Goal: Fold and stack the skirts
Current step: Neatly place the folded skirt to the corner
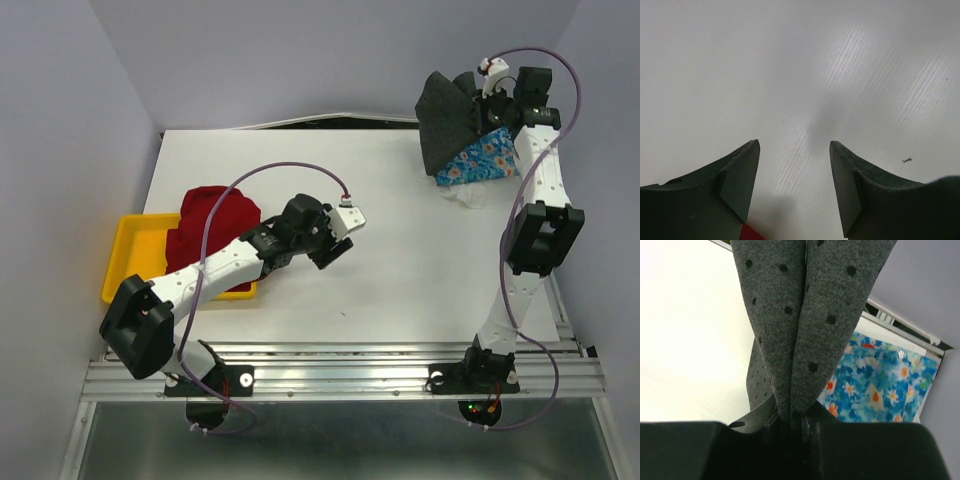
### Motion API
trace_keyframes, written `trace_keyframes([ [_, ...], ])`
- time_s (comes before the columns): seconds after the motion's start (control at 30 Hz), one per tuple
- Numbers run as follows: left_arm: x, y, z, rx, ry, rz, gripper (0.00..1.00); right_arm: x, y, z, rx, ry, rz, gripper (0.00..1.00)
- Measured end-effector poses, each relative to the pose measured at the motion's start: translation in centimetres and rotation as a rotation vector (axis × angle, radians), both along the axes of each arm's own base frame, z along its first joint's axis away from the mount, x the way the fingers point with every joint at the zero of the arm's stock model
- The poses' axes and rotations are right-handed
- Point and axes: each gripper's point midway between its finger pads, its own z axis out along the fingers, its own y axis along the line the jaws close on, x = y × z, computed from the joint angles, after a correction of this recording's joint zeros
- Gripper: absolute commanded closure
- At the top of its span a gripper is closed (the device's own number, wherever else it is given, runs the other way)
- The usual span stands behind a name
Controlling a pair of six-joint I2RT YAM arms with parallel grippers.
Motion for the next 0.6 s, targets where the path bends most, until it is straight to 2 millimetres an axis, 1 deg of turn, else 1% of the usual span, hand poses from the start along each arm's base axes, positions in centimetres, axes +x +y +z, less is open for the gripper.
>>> trace_keyframes([
  [0.17,0.0,0.0,-0.3,0.005,0.005,0.0,0.31,-0.4,-2.8,-1.5,0.038,0.048,-0.041,0.99],
  [0.27,0.0,0.0,-0.7,0.014,0.014,0.0,0.31,-0.5,-4.8,-3.3,0.067,0.09,-0.071,0.99],
  [0.37,-0.1,0.1,-1.5,0.032,0.031,-0.001,0.31,-0.4,-6.5,-5.4,0.09,0.131,-0.096,0.99],
  [0.47,-0.2,0.2,-1.9,0.047,0.045,-0.001,0.31,-0.2,-8.5,-8.1,0.113,0.175,-0.123,0.99],
  [0.53,-0.2,0.2,-2.0,0.055,0.05,-0.003,0.31,0.0,-9.8,-9.6,0.127,0.196,-0.139,0.99],
  [0.6,0.0,0.1,-2.1,0.064,0.054,-0.005,0.31,0.2,-10.9,-10.7,0.137,0.208,-0.153,0.97],
])
